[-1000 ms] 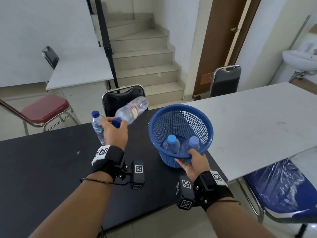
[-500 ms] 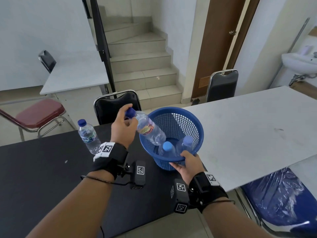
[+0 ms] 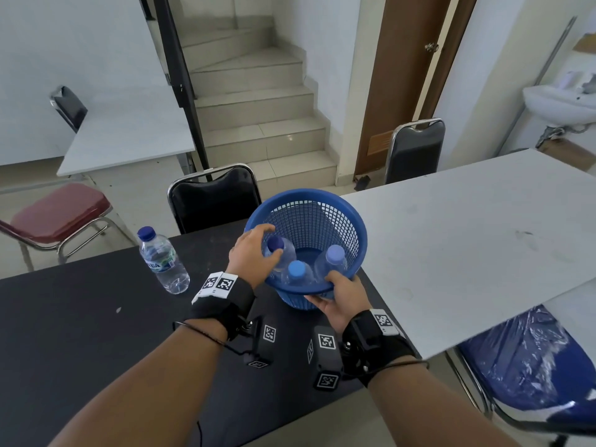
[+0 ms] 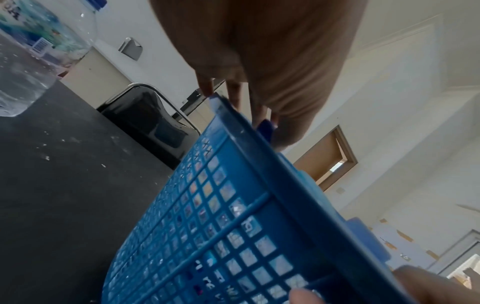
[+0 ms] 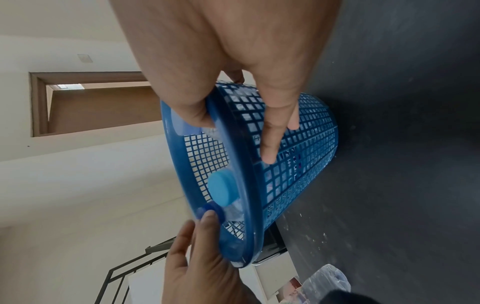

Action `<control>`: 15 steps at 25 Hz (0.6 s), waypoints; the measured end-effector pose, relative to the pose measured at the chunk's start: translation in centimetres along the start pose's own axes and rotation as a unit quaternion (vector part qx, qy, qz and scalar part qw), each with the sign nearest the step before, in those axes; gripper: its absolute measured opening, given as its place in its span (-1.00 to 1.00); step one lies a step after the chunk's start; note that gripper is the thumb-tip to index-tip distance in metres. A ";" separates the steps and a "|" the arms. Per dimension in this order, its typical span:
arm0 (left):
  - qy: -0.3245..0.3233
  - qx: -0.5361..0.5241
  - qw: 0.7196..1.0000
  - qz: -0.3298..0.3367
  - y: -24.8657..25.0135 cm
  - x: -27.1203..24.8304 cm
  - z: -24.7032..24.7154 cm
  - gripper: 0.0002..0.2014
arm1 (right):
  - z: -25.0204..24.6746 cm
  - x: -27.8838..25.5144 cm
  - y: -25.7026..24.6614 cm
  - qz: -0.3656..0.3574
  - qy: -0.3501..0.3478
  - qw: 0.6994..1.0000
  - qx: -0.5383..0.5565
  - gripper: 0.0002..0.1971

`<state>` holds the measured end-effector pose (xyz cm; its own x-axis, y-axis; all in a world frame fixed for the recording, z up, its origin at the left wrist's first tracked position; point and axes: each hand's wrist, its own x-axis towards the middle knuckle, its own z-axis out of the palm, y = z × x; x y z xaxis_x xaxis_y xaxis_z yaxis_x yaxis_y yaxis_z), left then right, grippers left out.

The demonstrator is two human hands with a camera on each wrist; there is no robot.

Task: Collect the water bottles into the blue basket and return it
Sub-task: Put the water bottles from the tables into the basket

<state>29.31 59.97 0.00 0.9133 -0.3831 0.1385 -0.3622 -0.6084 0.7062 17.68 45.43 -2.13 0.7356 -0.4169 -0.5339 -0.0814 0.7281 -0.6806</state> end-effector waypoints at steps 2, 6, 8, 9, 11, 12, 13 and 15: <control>0.020 -0.027 0.999 0.021 1.3 0.4 1.6 -0.49 | -2.3 -0.4 -1.1 -0.019 0.023 0.999 0.021 -0.52; 0.033 -0.039 0.995 -0.081 3.5 1.5 4.6 -0.43 | -7.7 -2.2 -3.6 -0.068 0.076 0.991 0.087 -0.56; 0.023 0.003 0.994 -0.107 4.5 1.8 6.0 -0.42 | -10.0 -3.1 -4.7 -0.091 0.099 0.985 0.109 -0.59; 0.019 0.017 0.994 -0.107 5.3 1.9 7.0 -0.42 | -11.4 -3.5 -5.2 -0.102 0.114 0.981 0.121 -0.61; 0.018 0.009 0.993 -0.117 6.8 2.3 9.0 -0.41 | -13.8 -4.3 -6.1 -0.122 0.139 0.973 0.141 -0.60; 0.017 -0.006 0.992 -0.123 7.5 2.6 10.2 -0.40 | -15.2 -4.7 -6.6 -0.131 0.154 0.968 0.151 -0.58; 0.011 -0.015 0.992 -0.125 8.1 2.9 11.3 -0.39 | -16.3 -5.1 -6.9 -0.136 0.165 0.964 0.160 -0.58; -0.052 -0.009 0.993 -0.104 9.7 3.2 14.4 -0.39 | -19.3 -6.0 -7.7 -0.152 0.194 0.952 0.181 -0.58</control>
<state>26.01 42.84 -2.69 0.9432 -0.3215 -0.0837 -0.1638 -0.6693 0.7247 0.85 31.81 -3.36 0.3786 -0.7567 -0.5330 0.3848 0.6524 -0.6529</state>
